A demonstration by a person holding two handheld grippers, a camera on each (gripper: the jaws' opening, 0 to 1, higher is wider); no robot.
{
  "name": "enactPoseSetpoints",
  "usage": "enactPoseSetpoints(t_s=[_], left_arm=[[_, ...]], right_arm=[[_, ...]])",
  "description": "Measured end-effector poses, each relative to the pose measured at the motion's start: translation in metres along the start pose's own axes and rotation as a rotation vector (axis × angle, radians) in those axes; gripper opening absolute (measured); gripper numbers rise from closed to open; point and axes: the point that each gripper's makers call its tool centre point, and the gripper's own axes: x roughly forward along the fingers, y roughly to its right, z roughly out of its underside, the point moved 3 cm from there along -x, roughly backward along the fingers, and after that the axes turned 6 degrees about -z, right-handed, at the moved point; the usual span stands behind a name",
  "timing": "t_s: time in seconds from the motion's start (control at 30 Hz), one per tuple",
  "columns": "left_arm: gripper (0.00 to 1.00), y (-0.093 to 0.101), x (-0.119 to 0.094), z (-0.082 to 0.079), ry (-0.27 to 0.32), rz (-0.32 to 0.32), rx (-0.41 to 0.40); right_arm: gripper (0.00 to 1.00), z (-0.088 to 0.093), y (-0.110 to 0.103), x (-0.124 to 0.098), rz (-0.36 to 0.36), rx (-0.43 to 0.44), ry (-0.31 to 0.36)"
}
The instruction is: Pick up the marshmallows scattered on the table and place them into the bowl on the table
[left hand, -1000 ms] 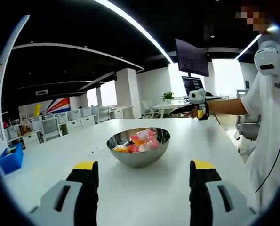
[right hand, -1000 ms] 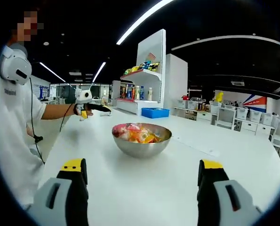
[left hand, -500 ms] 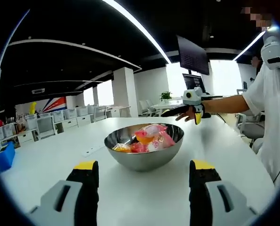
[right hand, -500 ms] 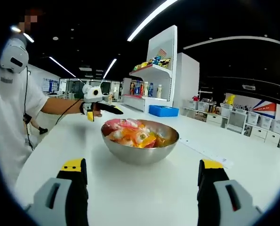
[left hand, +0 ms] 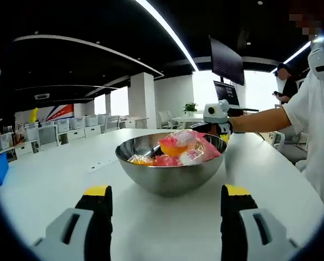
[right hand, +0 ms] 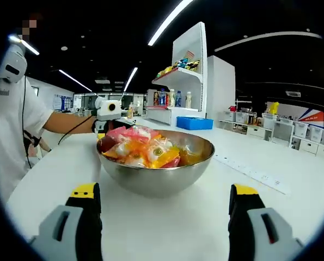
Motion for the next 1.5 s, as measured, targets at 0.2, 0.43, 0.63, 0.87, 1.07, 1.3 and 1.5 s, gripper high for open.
enactPoseSetpoints(t_s=[0.2, 0.43, 0.63, 0.87, 1.07, 1.3, 1.5], left_arm=[[0.82, 0.003, 0.019, 0.008, -0.037, 0.018, 0.027], [0.81, 0.001, 0.03, 0.016, -0.041, 0.025, 0.037], [0.8, -0.003, 0.032, 0.011, -0.022, 0.016, 0.039], [0.78, 0.011, 0.037, 0.003, -0.029, 0.06, 0.096], [0.81, 0.007, 0.041, 0.002, -0.056, 0.045, 0.092], [0.8, 0.006, 0.042, 0.004, -0.08, 0.036, 0.097], [0.8, 0.005, 0.041, -0.001, -0.079, 0.032, 0.104]], right_arm=[[0.97, 0.008, 0.005, 0.017, -0.042, -0.001, -0.036], [0.97, 0.011, 0.001, 0.032, -0.098, -0.012, -0.04], [0.97, 0.007, -0.001, 0.04, -0.116, -0.033, -0.038], [0.97, -0.006, -0.006, 0.044, -0.142, -0.047, -0.028], [0.97, -0.005, -0.003, 0.047, -0.136, -0.027, -0.026], [0.96, -0.007, -0.003, 0.048, -0.133, -0.04, -0.03], [0.96, -0.014, -0.001, 0.047, -0.127, -0.058, -0.021]])
